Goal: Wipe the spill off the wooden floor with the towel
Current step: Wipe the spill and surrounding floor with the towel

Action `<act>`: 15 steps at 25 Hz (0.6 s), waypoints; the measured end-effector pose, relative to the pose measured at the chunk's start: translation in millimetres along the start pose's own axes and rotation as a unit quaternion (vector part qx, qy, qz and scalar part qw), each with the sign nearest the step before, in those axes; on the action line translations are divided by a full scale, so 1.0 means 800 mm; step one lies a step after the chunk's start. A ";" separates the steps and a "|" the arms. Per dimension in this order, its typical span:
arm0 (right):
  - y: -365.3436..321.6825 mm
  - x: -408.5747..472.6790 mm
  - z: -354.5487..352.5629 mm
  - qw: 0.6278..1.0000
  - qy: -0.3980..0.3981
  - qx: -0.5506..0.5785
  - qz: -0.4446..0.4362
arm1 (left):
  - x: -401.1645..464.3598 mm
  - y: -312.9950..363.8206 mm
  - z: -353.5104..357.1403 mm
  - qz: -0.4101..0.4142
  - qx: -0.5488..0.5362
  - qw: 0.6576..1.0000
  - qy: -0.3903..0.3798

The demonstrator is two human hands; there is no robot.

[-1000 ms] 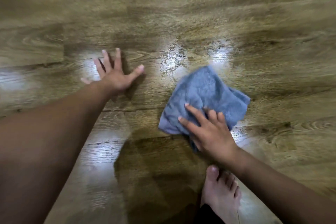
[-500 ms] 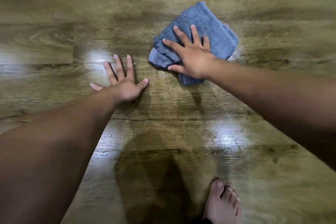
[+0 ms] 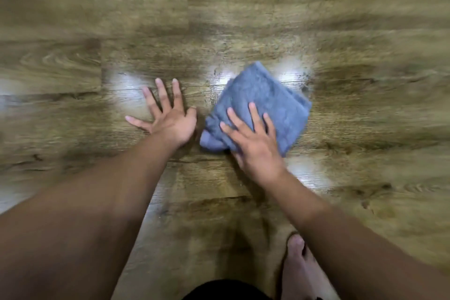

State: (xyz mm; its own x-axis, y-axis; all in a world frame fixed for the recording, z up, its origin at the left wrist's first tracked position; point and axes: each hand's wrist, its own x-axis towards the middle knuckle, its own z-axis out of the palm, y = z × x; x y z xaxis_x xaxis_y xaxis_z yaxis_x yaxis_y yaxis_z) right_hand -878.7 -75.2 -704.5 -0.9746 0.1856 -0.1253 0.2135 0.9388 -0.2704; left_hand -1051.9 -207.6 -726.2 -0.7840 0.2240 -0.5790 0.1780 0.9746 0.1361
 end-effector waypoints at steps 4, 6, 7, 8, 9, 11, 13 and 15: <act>-0.043 -0.132 0.042 0.998 -0.020 -0.048 0.022 | -0.008 0.000 0.025 0.018 0.021 0.994 0.105; -0.041 -0.143 0.050 0.999 -0.006 -0.047 0.012 | -0.007 -0.002 0.037 0.018 0.036 0.987 0.155; -0.034 -0.135 0.049 0.999 -0.002 -0.046 0.006 | -0.005 -0.003 0.042 0.017 0.041 0.984 0.174; -0.028 -0.123 0.044 0.999 -0.004 -0.048 0.002 | -0.003 -0.003 0.045 0.017 0.043 0.981 0.187; -0.021 -0.104 0.038 0.999 -0.002 -0.054 0.006 | -0.001 -0.004 0.047 0.017 0.043 0.979 0.196; -0.002 -0.046 0.021 0.997 0.014 -0.053 0.061 | 0.000 -0.004 0.049 0.020 0.038 0.977 0.211; 0.023 0.036 0.006 0.987 0.025 -0.032 0.153 | 0.001 -0.005 0.049 0.021 0.029 0.975 0.219; 0.048 0.118 -0.013 0.975 0.014 0.008 0.221 | -0.001 -0.005 0.051 0.018 0.033 0.974 0.225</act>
State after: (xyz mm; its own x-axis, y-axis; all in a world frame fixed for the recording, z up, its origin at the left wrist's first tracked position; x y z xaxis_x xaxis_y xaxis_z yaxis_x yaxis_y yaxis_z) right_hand -963.4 -18.4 -717.0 -0.7879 0.5797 -0.2075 0.6147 0.7601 -0.2106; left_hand -1027.9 -211.6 -758.9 -0.9551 0.2488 -0.1611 0.2368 0.9674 0.0902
